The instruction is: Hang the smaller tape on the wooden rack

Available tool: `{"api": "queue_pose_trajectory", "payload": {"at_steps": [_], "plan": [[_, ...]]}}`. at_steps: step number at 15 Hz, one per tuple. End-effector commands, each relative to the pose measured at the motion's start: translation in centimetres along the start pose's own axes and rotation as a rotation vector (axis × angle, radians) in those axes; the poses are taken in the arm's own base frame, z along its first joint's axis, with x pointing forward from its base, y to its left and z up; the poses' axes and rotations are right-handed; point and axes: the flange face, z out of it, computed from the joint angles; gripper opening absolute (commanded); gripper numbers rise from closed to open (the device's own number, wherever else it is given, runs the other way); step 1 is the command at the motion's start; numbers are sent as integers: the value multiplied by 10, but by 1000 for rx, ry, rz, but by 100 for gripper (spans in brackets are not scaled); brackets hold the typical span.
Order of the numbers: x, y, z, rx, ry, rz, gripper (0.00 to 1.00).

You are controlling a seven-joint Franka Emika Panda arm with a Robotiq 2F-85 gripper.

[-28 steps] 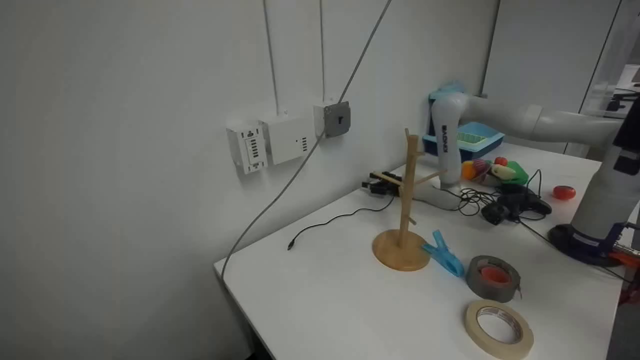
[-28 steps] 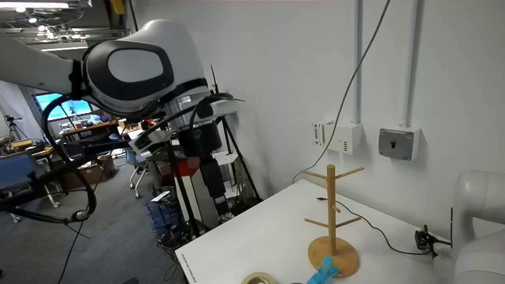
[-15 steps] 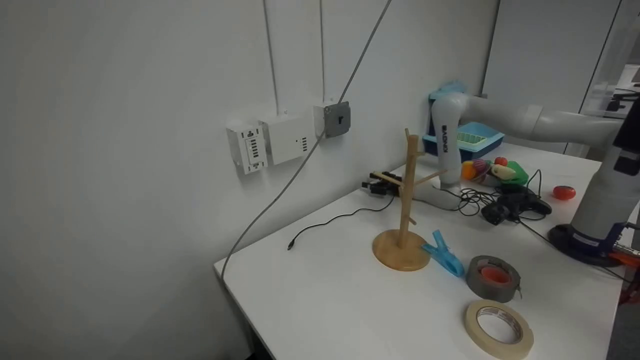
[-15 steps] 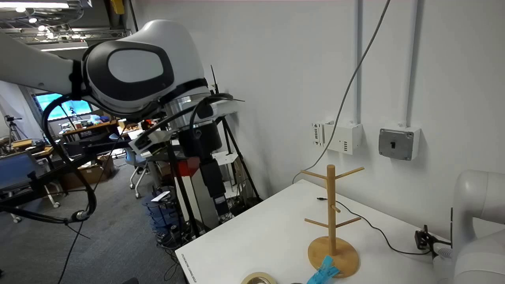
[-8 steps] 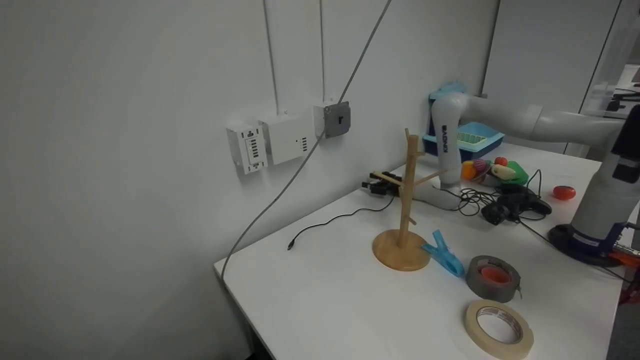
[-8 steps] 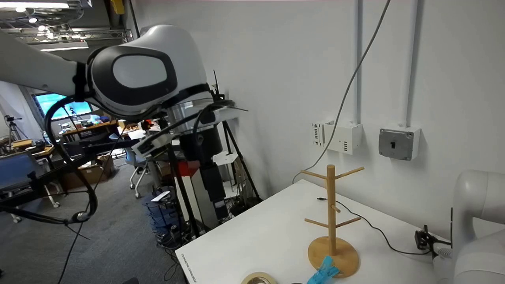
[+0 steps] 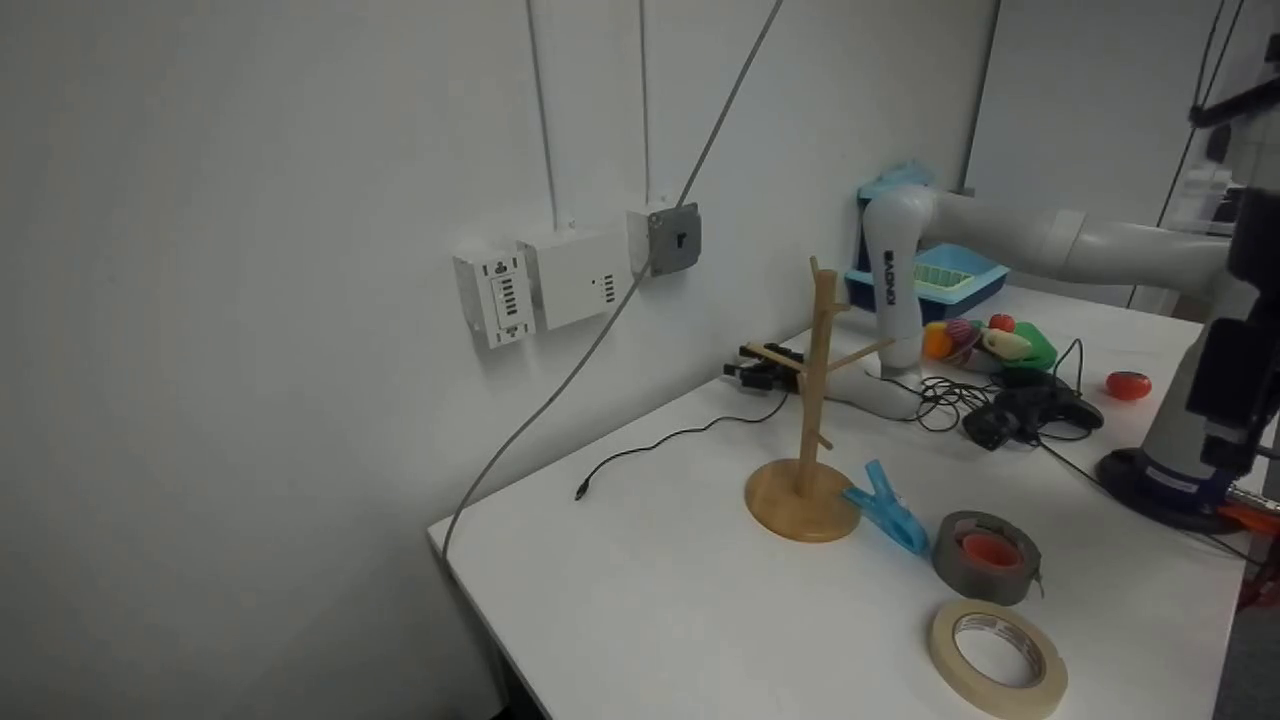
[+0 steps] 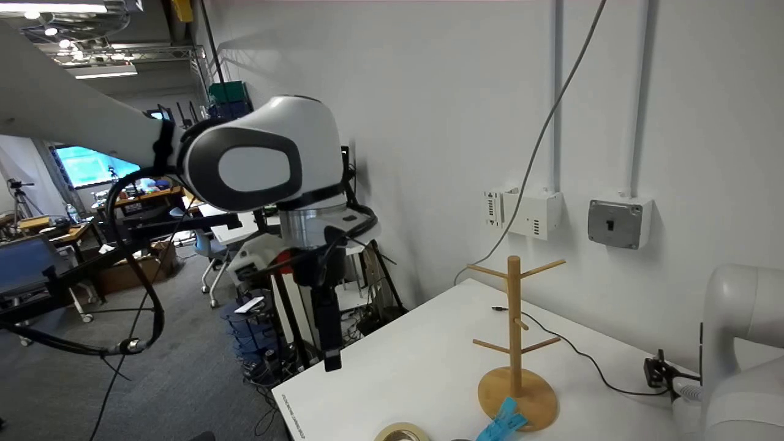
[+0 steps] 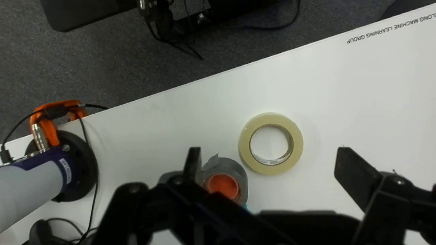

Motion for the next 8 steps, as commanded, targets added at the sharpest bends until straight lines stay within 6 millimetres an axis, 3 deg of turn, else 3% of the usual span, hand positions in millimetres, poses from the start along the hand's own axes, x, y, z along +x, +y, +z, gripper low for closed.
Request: {"api": "queue_pose_trajectory", "payload": {"at_steps": [1, 5, 8], "plan": [[13, -3, 36, 65, -59, 11, 100], [23, -2, 76, 129, -114, 44, 100], [26, 0, 93, 150, -143, 62, 100]]}}
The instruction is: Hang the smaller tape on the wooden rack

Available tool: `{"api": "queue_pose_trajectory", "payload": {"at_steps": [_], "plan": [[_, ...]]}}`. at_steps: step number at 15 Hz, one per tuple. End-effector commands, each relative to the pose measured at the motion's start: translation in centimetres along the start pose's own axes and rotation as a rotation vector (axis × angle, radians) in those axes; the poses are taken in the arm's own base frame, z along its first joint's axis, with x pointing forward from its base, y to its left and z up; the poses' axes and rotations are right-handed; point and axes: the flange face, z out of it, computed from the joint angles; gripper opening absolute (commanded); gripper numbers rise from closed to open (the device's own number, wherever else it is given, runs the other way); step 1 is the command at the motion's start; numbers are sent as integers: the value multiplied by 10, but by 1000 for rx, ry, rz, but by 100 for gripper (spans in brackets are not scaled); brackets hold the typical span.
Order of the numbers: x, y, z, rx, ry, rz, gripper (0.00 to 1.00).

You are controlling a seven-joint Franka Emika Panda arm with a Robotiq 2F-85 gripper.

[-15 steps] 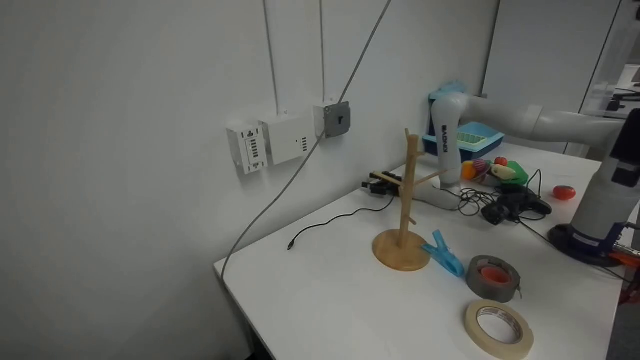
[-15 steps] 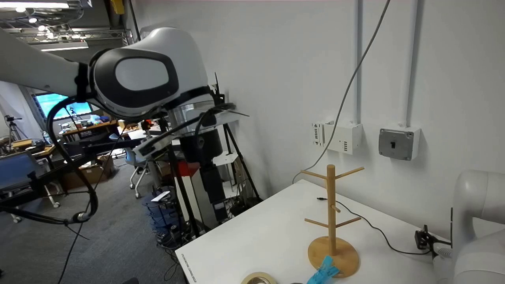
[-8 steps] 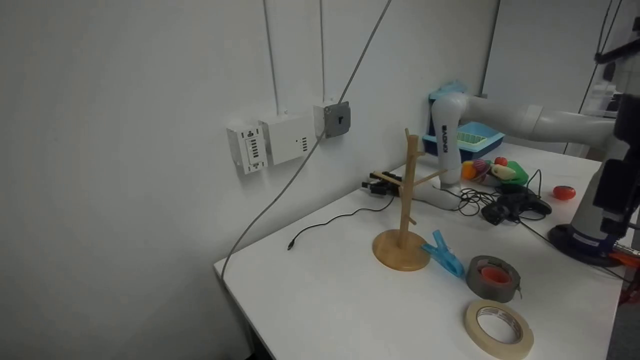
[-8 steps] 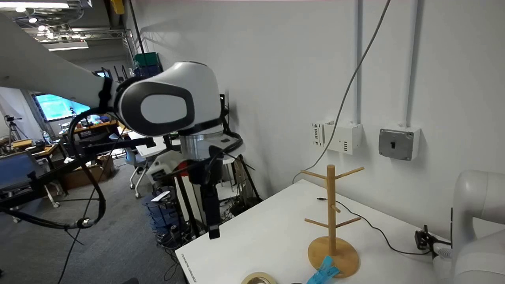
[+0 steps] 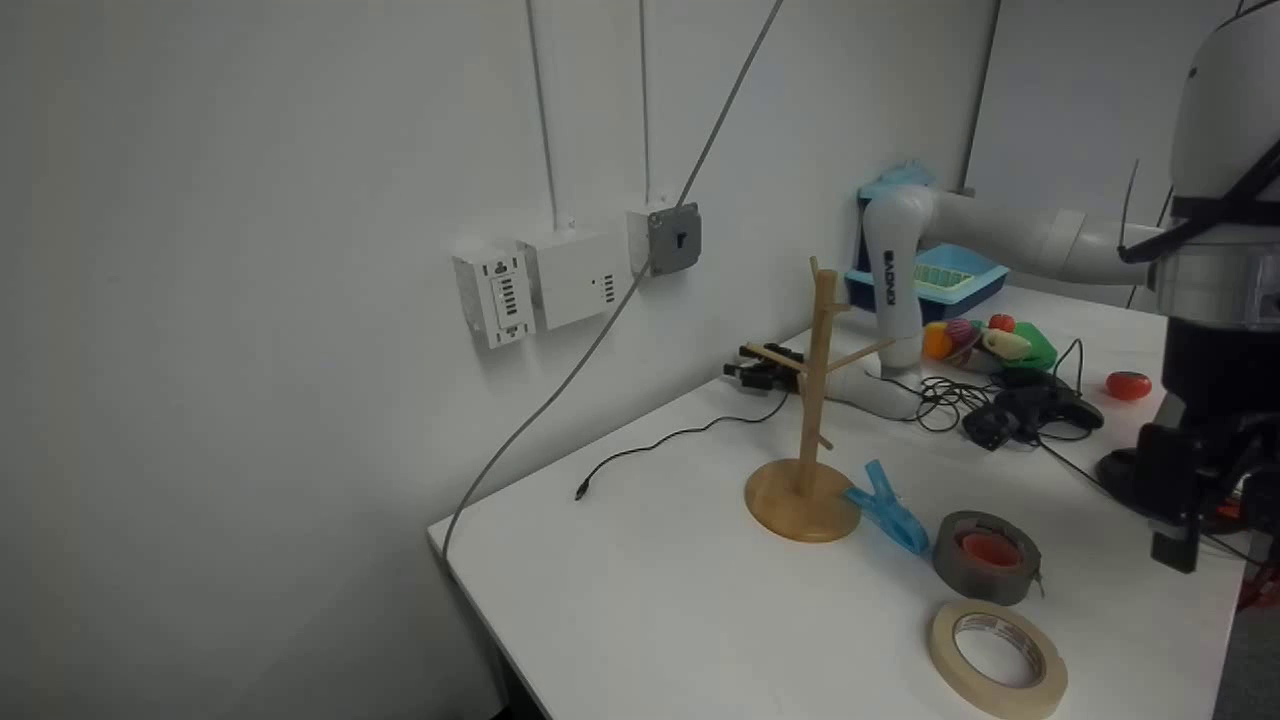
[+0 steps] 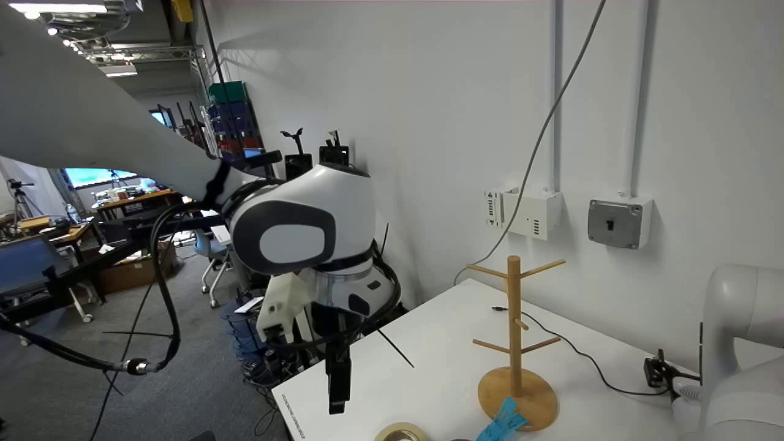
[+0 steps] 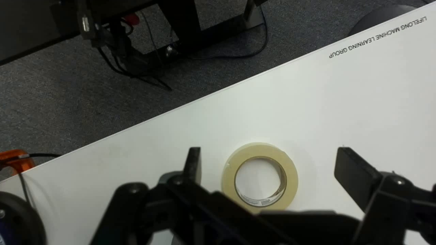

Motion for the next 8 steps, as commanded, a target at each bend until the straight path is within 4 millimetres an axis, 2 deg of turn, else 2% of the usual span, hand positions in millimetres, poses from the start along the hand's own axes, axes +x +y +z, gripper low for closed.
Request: {"api": "queue_pose_trajectory", "payload": {"at_steps": [1, 2, 8], "plan": [[7, 4, 15, 43, -22, 4, 100], [4, 2, 10, 10, -22, 10, 100], [6, 4, 16, 11, -35, 15, 100]]}}
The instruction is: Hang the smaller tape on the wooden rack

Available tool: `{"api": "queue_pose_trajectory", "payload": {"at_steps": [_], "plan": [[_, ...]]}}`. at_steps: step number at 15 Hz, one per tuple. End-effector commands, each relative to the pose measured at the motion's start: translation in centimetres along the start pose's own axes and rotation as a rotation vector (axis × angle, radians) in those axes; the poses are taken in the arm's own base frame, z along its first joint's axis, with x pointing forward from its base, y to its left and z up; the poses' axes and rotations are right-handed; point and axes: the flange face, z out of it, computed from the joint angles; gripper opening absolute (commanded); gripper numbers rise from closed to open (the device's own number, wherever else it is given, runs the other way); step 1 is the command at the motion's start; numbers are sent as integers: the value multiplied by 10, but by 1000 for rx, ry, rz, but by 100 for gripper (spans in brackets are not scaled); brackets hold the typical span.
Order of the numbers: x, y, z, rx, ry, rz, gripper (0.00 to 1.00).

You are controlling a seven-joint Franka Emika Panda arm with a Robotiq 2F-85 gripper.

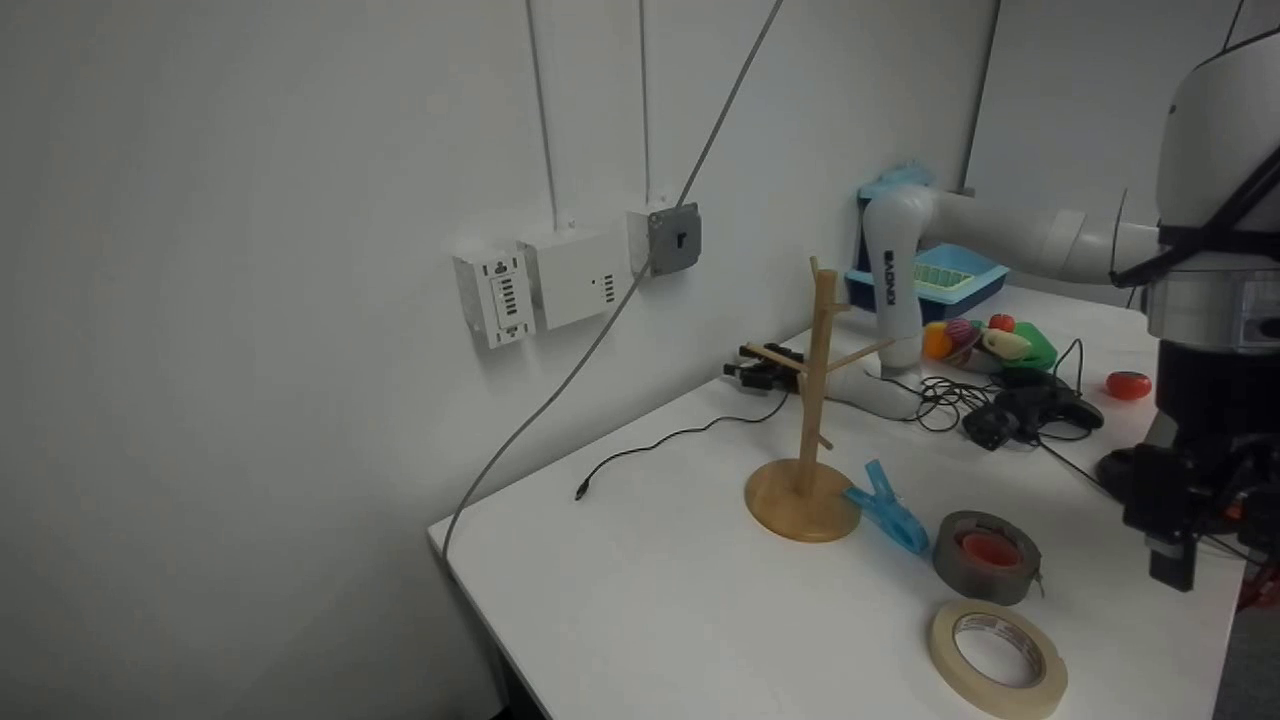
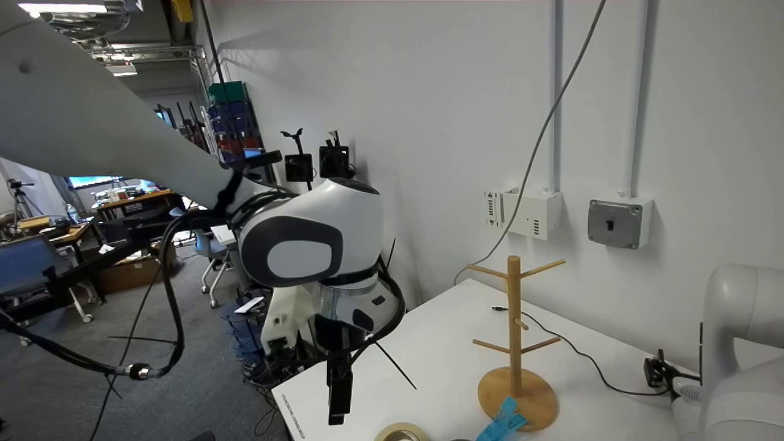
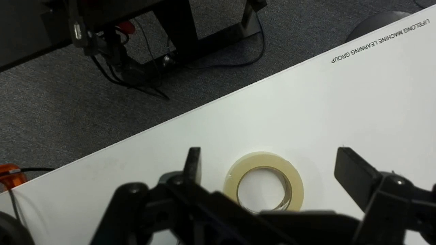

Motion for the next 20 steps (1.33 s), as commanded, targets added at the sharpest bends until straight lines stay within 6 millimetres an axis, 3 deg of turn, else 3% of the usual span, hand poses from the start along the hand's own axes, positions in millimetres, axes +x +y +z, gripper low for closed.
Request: {"api": "queue_pose_trajectory", "payload": {"at_steps": [1, 5, 13, 20], "plan": [[0, 0, 0, 0, -1, 0, 100], [3, -1, 4, -3, -8, 6, 100], [19, -10, 67, -50, -82, 57, 100], [40, -12, 109, -52, -27, 158, 99]]}}
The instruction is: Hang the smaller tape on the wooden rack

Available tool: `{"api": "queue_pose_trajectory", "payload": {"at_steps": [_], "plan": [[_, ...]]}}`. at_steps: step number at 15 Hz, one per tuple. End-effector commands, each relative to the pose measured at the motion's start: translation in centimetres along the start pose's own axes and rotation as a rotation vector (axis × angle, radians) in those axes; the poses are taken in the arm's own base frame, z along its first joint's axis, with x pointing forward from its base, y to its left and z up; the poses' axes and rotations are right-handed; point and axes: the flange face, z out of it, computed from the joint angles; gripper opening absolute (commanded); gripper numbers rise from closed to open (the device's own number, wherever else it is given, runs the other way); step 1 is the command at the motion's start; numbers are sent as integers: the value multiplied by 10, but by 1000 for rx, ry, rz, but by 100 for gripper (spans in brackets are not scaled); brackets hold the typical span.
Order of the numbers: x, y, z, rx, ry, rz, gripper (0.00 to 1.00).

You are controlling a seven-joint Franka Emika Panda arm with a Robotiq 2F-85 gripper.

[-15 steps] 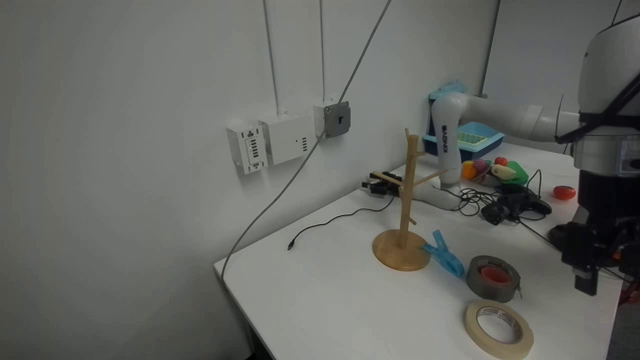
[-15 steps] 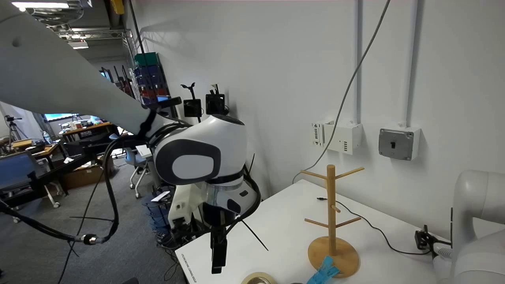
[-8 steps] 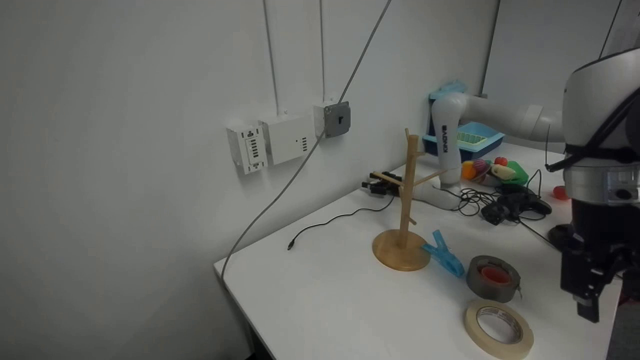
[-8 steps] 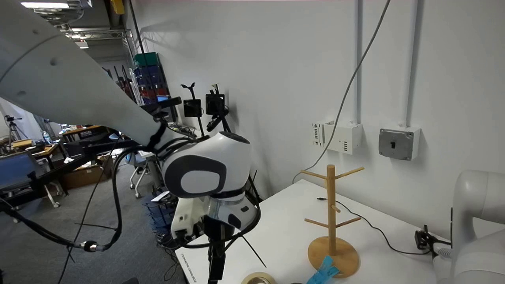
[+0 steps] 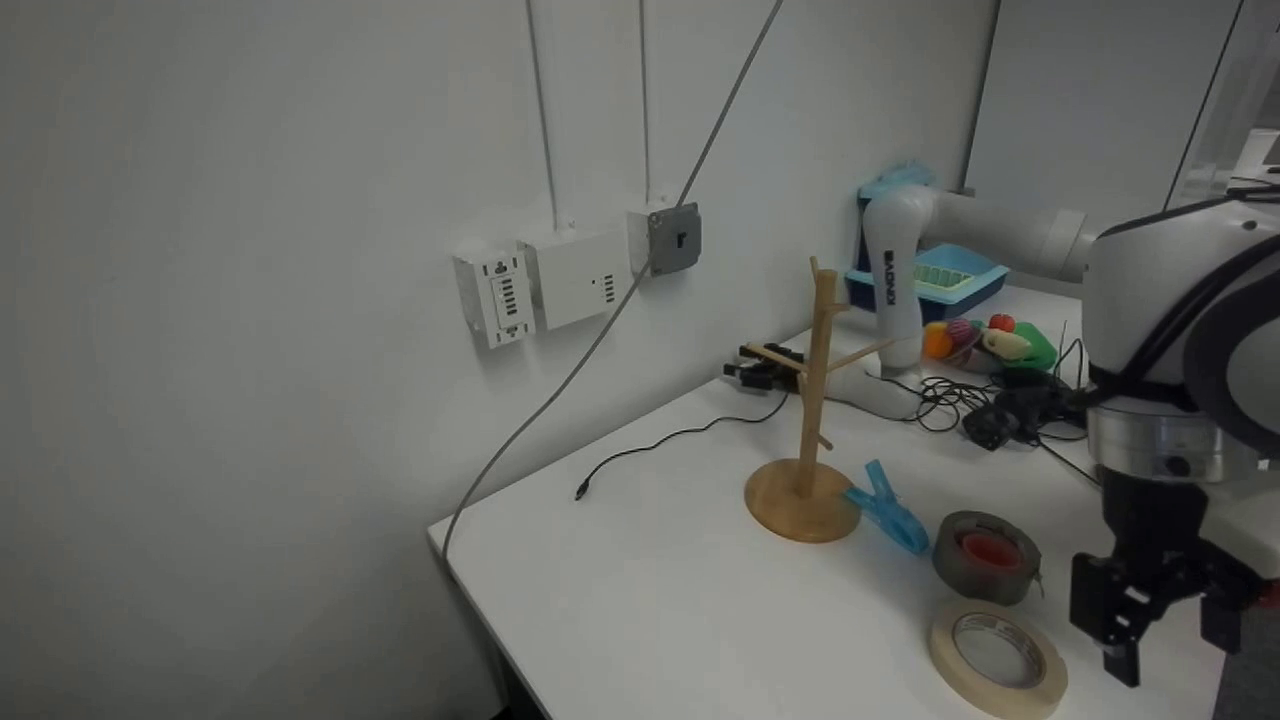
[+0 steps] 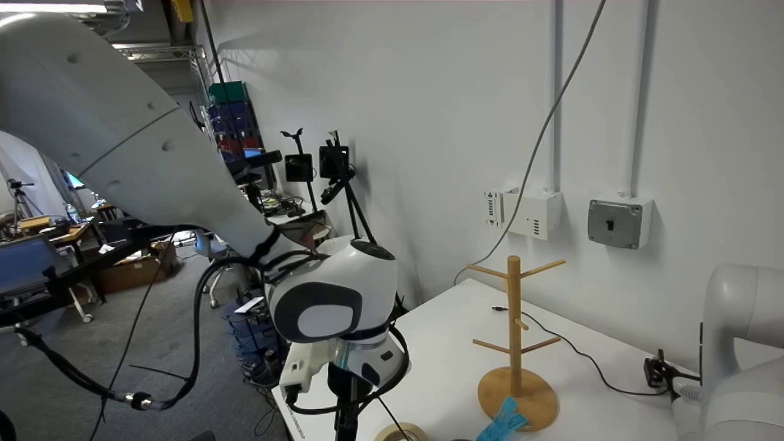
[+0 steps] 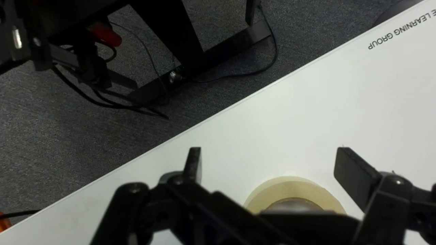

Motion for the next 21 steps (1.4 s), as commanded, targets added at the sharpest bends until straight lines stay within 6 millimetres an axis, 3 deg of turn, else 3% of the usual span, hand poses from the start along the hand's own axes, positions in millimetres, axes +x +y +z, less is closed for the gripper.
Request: {"api": "queue_pose_trajectory", "payload": {"at_steps": [1, 6, 21], "plan": [[17, -2, 17, -8, 36, 64, 99], [33, -3, 37, -17, 90, 130, 99], [78, -4, 72, -14, 215, 300, 100]]}}
